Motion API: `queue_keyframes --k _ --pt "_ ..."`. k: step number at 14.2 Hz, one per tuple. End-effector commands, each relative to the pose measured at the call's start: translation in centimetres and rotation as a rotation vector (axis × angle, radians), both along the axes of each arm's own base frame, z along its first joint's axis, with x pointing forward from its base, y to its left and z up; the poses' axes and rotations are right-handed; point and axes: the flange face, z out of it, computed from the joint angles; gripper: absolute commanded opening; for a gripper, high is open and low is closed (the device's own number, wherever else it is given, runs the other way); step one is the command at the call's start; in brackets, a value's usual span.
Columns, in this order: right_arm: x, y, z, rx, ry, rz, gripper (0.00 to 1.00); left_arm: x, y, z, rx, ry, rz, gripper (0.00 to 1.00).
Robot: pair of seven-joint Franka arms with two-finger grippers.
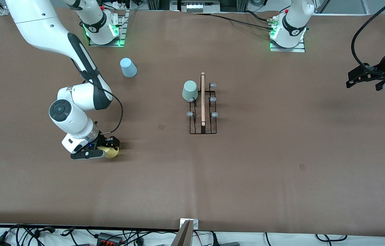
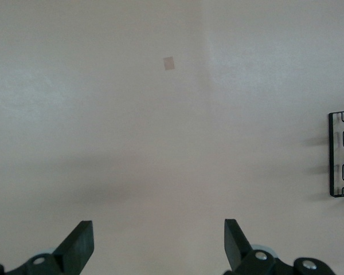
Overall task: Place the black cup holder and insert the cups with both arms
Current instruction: 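Grasp the yellow cup with the right gripper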
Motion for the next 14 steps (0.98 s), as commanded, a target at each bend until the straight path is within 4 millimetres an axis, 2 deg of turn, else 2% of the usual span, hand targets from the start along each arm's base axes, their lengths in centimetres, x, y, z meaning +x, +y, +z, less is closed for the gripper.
queue_keyframes --k 1,4,5,6,8,9,10,12,13,14 --pt "-0.5 -0.3 -1.0 -0.007 -0.03 0.017 1.0 0.1 -0.3 0.7 -0.022 0.001 0.006 1.0" --pt "-0.6 -0.4 -1.4 -0.006 -0.035 0.017 1.0 0.1 0.1 0.6 -0.022 0.004 0.011 1.0" --pt "-0.6 -0.4 -1.3 -0.006 -0.036 0.023 0.94 0.1 0.0 0.6 -0.024 0.004 0.011 1.0" --pt "-0.6 -0.4 -1.3 -0.01 -0.036 0.039 0.69 0.1 -0.3 0.7 -0.024 0.002 0.006 1.0" --pt "-0.5 -0.3 -0.8 -0.019 -0.04 0.083 0.26 0.2 -0.3 0.6 -0.025 0.002 0.007 1.0" --pt "-0.5 -0.1 0.3 -0.018 -0.045 0.089 0.16 0.1 -0.1 0.6 -0.033 0.003 0.01 1.0" --pt "-0.6 0.2 1.1 -0.023 -0.031 0.094 0.09 0.1 -0.1 0.6 -0.043 0.003 0.016 1.0" --pt "-0.7 0.5 4.4 -0.025 -0.003 0.08 0.08 0.2 0.0 0.5 -0.044 0.004 0.019 1.0" --pt "-1.1 1.2 6.1 -0.017 0.01 0.064 0.08 0.2 0.0 0.5 -0.044 0.004 0.019 1.0" --pt "-1.7 2.8 8.3 -0.008 0.018 0.023 0.08 0.2 0.1 0.5 -0.044 0.004 0.02 1.0"
